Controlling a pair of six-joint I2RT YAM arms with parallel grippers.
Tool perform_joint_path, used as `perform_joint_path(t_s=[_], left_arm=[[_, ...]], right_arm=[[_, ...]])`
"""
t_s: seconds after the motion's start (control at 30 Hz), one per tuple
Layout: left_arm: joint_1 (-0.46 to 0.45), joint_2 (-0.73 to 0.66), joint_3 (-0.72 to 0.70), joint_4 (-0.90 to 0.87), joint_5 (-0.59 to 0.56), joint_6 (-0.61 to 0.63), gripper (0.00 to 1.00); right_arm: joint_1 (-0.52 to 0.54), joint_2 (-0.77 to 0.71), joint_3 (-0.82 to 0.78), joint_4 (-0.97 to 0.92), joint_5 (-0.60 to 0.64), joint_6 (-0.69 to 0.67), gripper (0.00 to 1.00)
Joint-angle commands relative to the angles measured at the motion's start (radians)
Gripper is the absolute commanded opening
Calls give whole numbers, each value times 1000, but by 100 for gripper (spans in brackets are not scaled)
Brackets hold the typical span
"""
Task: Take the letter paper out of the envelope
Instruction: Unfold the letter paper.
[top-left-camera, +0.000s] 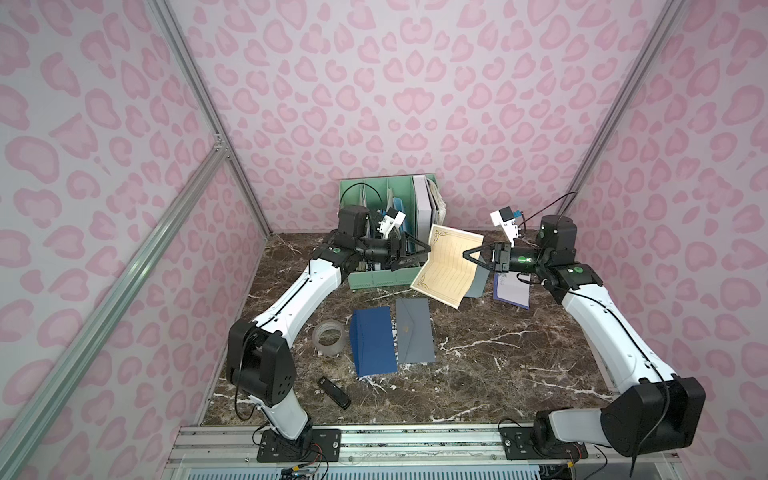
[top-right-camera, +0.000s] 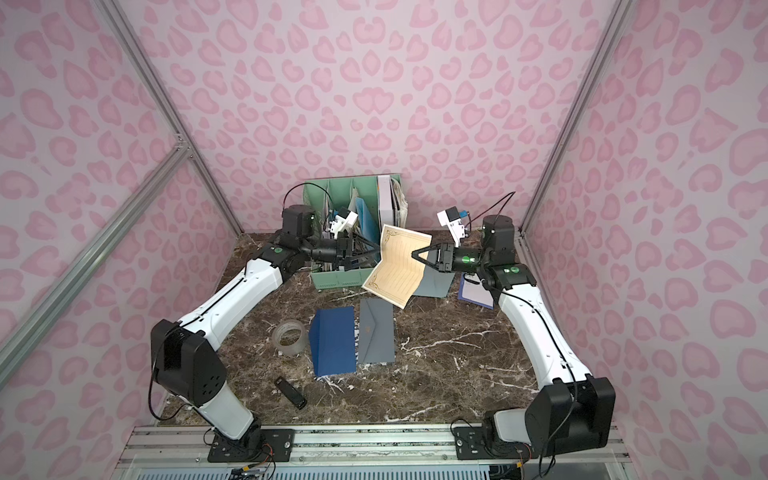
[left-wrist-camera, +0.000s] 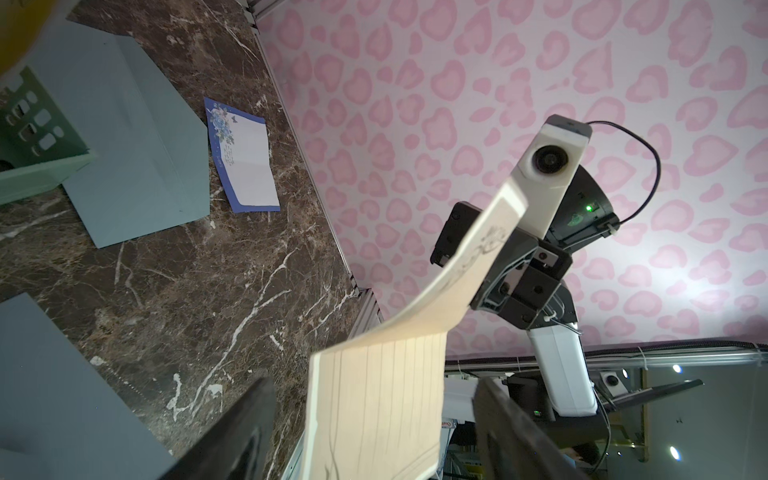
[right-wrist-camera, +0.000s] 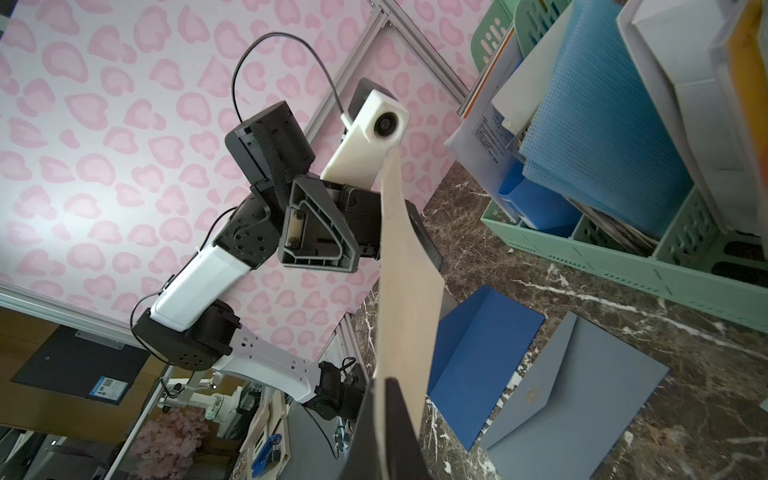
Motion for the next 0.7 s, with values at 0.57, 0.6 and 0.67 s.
perform_joint_path(t_s=[0.57,0.6,0.67], left_arm=[[-17,-6,-24,134,50,-66,62],[-17,-4,-26,161,55,-89,60],[-19,-2,-33,237,68,-141,55]], right_arm=[[9,51,-5,342,-130,287,0],[14,58,5,341,-131,288,0],[17,66,17,326,-131,280,0]])
